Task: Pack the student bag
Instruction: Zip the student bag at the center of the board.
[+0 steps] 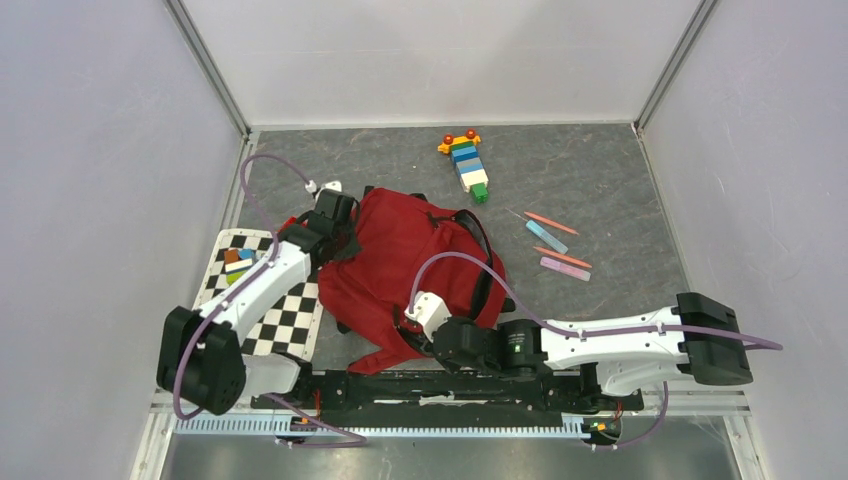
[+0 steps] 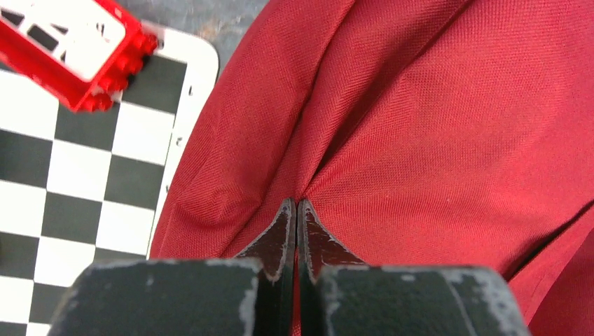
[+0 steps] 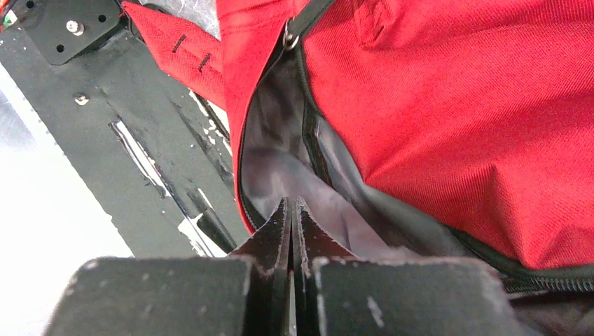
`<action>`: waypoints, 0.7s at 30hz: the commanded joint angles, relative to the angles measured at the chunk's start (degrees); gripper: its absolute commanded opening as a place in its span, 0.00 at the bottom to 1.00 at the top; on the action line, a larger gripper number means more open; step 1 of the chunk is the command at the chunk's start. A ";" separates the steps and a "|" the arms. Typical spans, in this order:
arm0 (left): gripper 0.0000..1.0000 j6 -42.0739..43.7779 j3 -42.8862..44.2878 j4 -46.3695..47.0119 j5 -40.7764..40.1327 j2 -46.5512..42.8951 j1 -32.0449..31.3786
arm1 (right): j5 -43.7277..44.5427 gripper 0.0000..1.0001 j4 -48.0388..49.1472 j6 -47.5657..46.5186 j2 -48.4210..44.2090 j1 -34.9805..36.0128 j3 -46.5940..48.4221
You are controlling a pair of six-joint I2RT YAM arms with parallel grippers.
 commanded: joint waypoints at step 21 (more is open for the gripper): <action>0.90 6.73 14.09 -10.12 9.16 -5.29 3.29 | 5.48 0.00 3.87 -5.37 -1.53 0.05 4.86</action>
